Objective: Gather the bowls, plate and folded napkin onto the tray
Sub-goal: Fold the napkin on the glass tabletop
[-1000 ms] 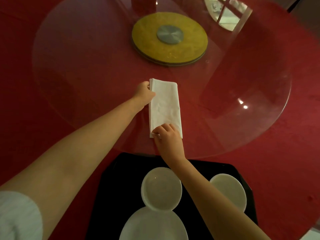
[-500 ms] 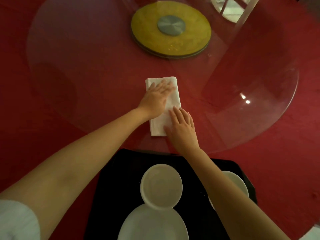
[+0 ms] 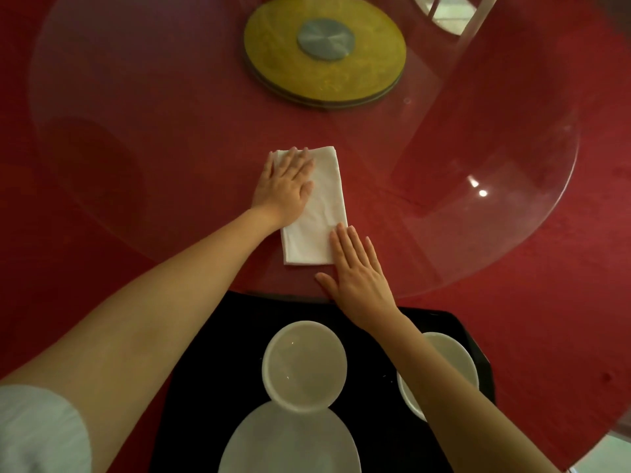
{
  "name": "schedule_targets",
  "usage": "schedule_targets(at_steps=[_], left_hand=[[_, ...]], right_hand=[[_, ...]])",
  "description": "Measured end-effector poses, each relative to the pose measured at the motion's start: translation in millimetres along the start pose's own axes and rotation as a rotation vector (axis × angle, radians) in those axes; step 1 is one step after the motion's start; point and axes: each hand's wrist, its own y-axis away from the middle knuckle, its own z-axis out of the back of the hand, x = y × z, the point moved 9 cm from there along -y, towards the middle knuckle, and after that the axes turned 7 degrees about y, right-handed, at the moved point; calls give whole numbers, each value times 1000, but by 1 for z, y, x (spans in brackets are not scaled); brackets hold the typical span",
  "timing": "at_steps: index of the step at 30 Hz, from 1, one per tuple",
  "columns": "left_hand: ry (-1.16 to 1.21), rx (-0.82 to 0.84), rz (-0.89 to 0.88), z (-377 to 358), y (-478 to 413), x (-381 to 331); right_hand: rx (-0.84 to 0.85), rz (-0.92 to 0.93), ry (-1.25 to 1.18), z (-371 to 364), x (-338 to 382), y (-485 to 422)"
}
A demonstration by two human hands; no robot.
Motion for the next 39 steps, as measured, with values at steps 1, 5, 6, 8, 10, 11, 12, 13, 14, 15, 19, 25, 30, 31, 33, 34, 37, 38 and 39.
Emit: schedule_targets(at_steps=[1, 5, 6, 8, 10, 11, 12, 13, 14, 15, 19, 25, 30, 31, 33, 34, 37, 38, 39], left_hand=[[12, -27, 28, 3, 0, 4], [71, -93, 154, 17, -7, 20], [87, -101, 179, 22, -11, 23], [64, -119, 173, 35, -19, 23], [3, -103, 128, 46, -27, 19], [7, -71, 120, 49, -30, 18], [33, -29, 127, 51, -34, 18], [72, 17, 150, 52, -37, 21], [119, 58, 185, 54, -39, 25], [172, 93, 220, 55, -40, 29], [514, 179, 276, 54, -41, 32], [820, 233, 311, 60, -29, 24], [980, 152, 244, 90, -17, 3], [1001, 166, 209, 98, -14, -5], [1000, 208, 126, 116, -4, -24], [989, 227, 84, 125, 1, -35], [959, 250, -43, 156, 14, -65], [949, 253, -82, 165, 18, -74], [930, 254, -117, 173, 21, -82]], right_hand=[[-6, -1, -4, 0, 0, 2], [-44, -15, -37, 5, -2, 2], [-57, -23, -57, 6, -3, 1], [-81, -35, -83, 8, -3, 1], [-95, -38, -81, 8, -2, 1], [-96, -38, -77, 8, -2, 1], [-96, -39, -71, 7, -1, 1], [-93, -40, -63, 6, -1, 2], [-91, -40, -56, 6, -1, 3], [-88, -39, -50, 5, -1, 4], [-78, -34, -61, 6, -1, 4], [-107, -40, -167, 23, -8, -1], [-117, -41, -231, 39, -9, -3], [-133, -55, -255, 46, -11, -4], [-213, -104, -317, 73, -21, -7], [-273, -129, -346, 91, -28, -10], [-428, -143, -396, 150, -44, -17], [-446, -134, -433, 166, -46, -20], [-453, -123, -495, 179, -49, -23]])
